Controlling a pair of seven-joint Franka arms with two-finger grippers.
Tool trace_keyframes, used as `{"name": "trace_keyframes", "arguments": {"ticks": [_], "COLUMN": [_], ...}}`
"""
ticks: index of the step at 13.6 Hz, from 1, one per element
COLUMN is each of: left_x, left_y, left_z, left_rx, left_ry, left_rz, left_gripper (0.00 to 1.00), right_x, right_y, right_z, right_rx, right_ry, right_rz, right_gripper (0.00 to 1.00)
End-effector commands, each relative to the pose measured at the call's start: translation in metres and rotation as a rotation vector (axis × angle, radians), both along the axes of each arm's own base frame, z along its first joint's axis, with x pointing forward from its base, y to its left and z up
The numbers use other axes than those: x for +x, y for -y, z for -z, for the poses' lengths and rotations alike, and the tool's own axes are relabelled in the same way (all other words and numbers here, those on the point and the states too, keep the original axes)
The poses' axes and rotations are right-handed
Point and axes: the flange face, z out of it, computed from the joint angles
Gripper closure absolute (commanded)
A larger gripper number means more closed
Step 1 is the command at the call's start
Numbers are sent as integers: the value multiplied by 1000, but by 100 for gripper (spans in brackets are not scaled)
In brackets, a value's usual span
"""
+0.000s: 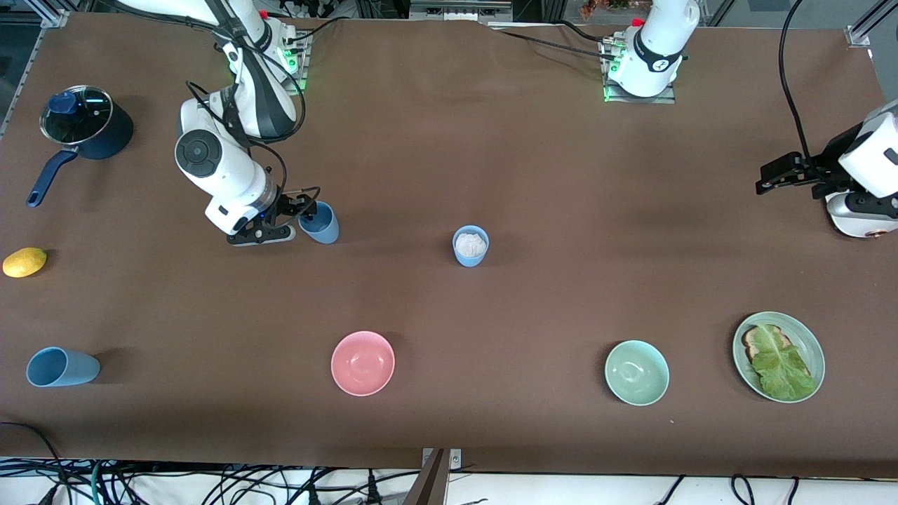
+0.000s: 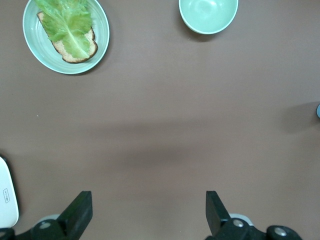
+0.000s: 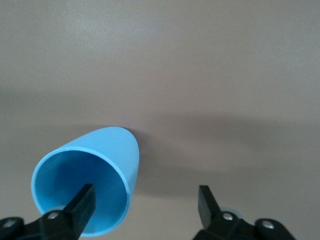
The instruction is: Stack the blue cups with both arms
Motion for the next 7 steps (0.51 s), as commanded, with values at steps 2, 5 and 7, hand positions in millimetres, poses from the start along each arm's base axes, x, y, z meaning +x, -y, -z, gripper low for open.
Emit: {"name": "trace_keyframes", "arguments": {"ticks": [2,5,7], "left_x": [-7,-7,-6], "left_y": [9,24,21], "left_z": [-8,-9,-8], "left_rx": [68,61,42], "left_ry": [21,23,24], "left_rz": [40,42,53], "left_gripper": [0,0,0], "right_x": [-2,2,5], "right_y": [-13,-22,-23], "right_z": [5,-1,-4], "right_rx": [1,4,6], "right_ry": [14,23,29], "right_rz": [17,32,33], "right_gripper": [27,65,84]}}
